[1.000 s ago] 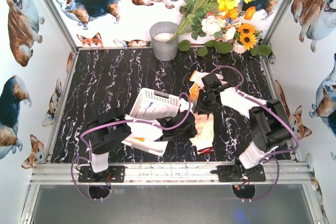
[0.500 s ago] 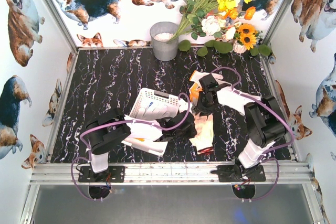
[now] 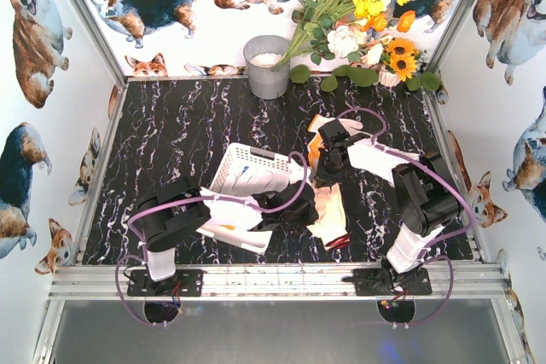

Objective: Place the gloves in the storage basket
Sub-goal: Pair the glove with the glove.

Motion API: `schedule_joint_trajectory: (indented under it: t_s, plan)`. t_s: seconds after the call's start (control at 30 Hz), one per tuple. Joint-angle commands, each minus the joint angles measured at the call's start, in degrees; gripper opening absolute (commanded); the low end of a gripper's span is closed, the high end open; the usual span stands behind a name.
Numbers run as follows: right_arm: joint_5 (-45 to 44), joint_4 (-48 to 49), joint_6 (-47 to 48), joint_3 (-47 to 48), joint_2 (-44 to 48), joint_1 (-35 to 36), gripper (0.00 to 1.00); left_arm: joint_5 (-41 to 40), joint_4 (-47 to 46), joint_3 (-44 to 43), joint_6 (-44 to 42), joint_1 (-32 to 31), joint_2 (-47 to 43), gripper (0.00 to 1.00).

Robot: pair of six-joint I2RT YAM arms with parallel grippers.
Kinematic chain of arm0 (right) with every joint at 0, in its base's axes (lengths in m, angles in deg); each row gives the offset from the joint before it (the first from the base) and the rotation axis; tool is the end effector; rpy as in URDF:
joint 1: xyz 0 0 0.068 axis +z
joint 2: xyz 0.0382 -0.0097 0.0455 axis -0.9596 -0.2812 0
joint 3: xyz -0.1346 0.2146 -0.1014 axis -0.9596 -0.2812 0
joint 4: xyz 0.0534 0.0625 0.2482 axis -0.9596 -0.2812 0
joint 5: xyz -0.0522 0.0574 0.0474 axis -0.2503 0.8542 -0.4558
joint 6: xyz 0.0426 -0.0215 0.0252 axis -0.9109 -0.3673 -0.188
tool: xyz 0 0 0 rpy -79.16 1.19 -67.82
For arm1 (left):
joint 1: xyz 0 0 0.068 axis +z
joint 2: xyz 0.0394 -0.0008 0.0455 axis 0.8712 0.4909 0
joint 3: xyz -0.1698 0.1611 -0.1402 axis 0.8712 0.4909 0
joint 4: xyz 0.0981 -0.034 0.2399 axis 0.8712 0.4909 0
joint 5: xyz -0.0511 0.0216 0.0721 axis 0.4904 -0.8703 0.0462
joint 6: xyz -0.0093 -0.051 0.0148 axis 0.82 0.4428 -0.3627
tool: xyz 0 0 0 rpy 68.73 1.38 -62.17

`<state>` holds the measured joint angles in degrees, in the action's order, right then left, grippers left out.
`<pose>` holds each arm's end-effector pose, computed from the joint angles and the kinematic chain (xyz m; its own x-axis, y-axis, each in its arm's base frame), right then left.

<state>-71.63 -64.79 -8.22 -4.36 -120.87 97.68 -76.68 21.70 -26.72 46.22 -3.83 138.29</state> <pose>0.2898 0.1332 0.1637 -0.9579 0.2295 -0.1724 0.1806 0.9488 0.2593 0.1647 -0.3327 0.1353 -0.8332 -0.0301 -0.5521 0.3219 0.7854 -0.5287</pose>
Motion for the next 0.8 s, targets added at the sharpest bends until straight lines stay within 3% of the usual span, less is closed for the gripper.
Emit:
schedule_joint_trajectory:
  t_s: [0.0,0.37,0.53,0.77]
  plan:
    - [1.83,-0.59,-0.86,3.05,4.31,0.33,0.0,-0.57,3.96,2.24,-0.15,-0.53,-0.46,0.02]
    - [3.72,2.12,-1.93,0.69,4.5,0.25,0.0,-1.32,4.59,2.97,-0.69,-1.43,-2.05,0.02]
    - [4.02,3.96,-2.06,0.74,1.52,0.25,0.0,-1.81,5.57,2.53,-1.44,-2.49,-3.94,0.07]
    - [3.57,1.31,-0.35,2.65,6.6,-0.07,0.35,-5.05,10.16,1.0,-1.67,-2.73,-10.98,0.36]
